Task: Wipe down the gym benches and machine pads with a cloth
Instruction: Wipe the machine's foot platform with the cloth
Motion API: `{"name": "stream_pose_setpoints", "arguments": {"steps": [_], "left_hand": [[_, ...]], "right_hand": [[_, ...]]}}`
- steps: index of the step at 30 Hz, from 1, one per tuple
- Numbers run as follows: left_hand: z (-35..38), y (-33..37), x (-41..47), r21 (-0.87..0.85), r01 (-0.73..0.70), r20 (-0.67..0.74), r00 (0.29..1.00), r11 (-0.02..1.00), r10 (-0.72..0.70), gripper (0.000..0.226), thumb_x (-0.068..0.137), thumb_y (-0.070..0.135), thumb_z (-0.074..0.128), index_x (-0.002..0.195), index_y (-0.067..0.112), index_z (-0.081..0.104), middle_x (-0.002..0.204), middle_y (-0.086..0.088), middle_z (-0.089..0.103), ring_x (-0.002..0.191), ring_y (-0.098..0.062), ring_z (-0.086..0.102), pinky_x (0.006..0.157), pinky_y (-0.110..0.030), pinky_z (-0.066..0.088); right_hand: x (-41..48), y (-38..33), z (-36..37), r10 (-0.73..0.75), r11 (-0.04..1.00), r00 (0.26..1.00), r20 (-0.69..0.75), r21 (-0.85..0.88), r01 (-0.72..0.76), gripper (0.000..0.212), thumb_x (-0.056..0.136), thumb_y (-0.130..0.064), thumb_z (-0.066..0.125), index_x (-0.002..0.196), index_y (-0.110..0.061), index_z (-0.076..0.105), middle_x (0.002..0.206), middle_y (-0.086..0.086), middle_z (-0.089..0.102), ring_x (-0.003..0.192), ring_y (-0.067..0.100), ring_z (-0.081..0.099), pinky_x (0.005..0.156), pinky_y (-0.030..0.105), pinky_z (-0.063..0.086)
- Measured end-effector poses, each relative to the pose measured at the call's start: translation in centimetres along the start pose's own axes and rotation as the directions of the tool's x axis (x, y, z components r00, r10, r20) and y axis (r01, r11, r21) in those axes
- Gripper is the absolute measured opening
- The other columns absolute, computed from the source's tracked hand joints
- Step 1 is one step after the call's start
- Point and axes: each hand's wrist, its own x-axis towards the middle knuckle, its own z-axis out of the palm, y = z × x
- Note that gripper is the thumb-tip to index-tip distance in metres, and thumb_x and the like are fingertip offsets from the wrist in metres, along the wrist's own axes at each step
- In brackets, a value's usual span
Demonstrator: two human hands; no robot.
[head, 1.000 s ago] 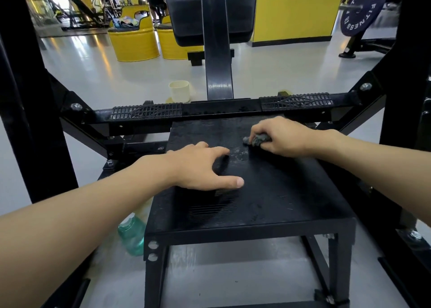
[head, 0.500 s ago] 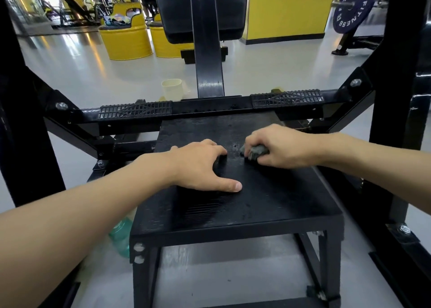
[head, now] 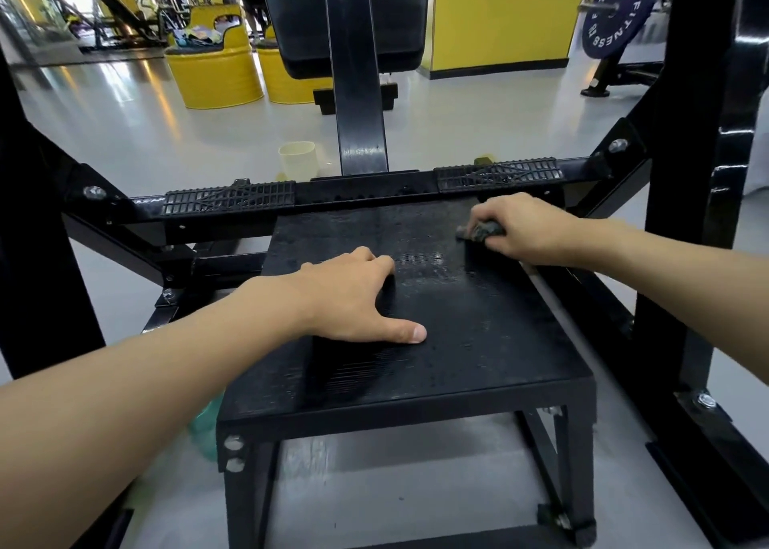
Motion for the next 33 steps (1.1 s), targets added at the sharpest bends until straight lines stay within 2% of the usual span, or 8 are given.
{"name": "stream_pose_setpoints", "arguments": {"steps": [2,6,11,16,21,25,30,33], "left_hand": [[0.0,0.0,0.0,0.012,-0.003,0.000,1.000,1.000,0.003,0.095,0.071,0.086,0.053,0.142,0.025,0.036,0.144,0.002,0.039,0.124,-0.024,0.049,0.105,-0.051,0.042],[0.1,0.1,-0.1,0.034,0.001,-0.012,1.000,0.999,0.000,0.094,0.072,0.087,0.051,0.142,0.025,0.036,0.145,0.003,0.039,0.125,-0.024,0.048,0.105,-0.052,0.041],[0.1,0.2,-0.1,0.029,0.006,-0.012,1.000,1.000,-0.005,0.093,0.072,0.086,0.052,0.141,0.026,0.036,0.145,0.005,0.038,0.125,-0.023,0.048,0.105,-0.051,0.041],[0.4,0.0,-0.1,0.044,-0.002,-0.030,1.000,0.999,0.004,0.094,0.072,0.088,0.048,0.142,0.026,0.035,0.146,0.006,0.038,0.128,-0.021,0.046,0.106,-0.052,0.039],[0.4,0.1,-0.2,0.041,0.002,-0.029,1.000,0.999,-0.001,0.095,0.072,0.088,0.047,0.144,0.027,0.034,0.148,0.007,0.036,0.132,-0.019,0.043,0.106,-0.053,0.038],[0.7,0.1,-0.3,0.042,-0.004,-0.039,0.999,0.999,0.005,0.097,0.074,0.087,0.044,0.147,0.025,0.032,0.151,0.008,0.034,0.139,-0.018,0.036,0.108,-0.056,0.036],[0.6,0.2,-0.4,0.035,0.010,-0.037,0.999,0.999,-0.009,0.098,0.073,0.087,0.044,0.148,0.025,0.031,0.152,0.007,0.033,0.141,-0.019,0.033,0.109,-0.057,0.035],[0.9,0.3,-0.7,0.040,0.015,-0.050,0.999,0.999,-0.013,0.096,0.076,0.085,0.044,0.150,0.025,0.030,0.155,0.006,0.030,0.144,-0.019,0.029,0.110,-0.055,0.034]], "right_hand": [[-0.2,-0.1,0.3,-0.010,0.999,1.000,-0.023,-0.039,0.009,0.011,0.082,-0.009,0.063,0.088,-0.018,0.063,0.087,-0.012,0.060,0.093,0.018,0.061,0.075,0.026,0.042],[-2.0,-1.8,-0.1,-0.139,0.990,0.969,0.204,0.012,0.140,0.021,0.079,-0.007,0.065,0.096,-0.018,0.070,0.094,-0.015,0.068,0.090,0.005,0.062,0.081,0.021,0.047],[-1.4,0.7,0.1,0.001,0.999,0.999,-0.052,-0.046,-0.003,0.022,0.083,-0.007,0.063,0.101,-0.018,0.070,0.093,-0.007,0.062,0.098,0.023,0.062,0.081,0.032,0.048],[-3.0,-0.8,-0.9,-0.079,0.997,0.977,0.200,0.037,0.073,0.024,0.080,-0.002,0.064,0.094,-0.019,0.072,0.083,-0.027,0.059,0.078,-0.011,0.058,0.069,0.002,0.038],[-2.9,0.6,-0.1,-0.001,0.999,1.000,0.001,-0.049,0.001,0.025,0.079,-0.005,0.063,0.100,-0.017,0.070,0.103,0.001,0.067,0.099,0.024,0.062,0.085,0.036,0.050],[-4.7,-0.4,-1.3,-0.054,0.996,0.960,0.276,0.088,0.031,0.030,0.078,-0.005,0.063,0.088,-0.032,0.068,0.094,-0.011,0.069,0.089,0.012,0.065,0.080,0.030,0.053],[-4.2,0.5,-0.3,-0.034,0.998,0.999,0.002,0.054,0.034,0.028,0.080,0.002,0.062,0.098,-0.018,0.071,0.089,-0.014,0.059,0.096,0.019,0.062,0.083,0.026,0.044],[-4.9,-0.2,-0.4,-0.060,0.996,0.993,0.101,0.067,0.053,0.028,0.079,0.000,0.061,0.092,-0.023,0.069,0.097,-0.007,0.067,0.096,0.016,0.062,0.087,0.030,0.048]]}}
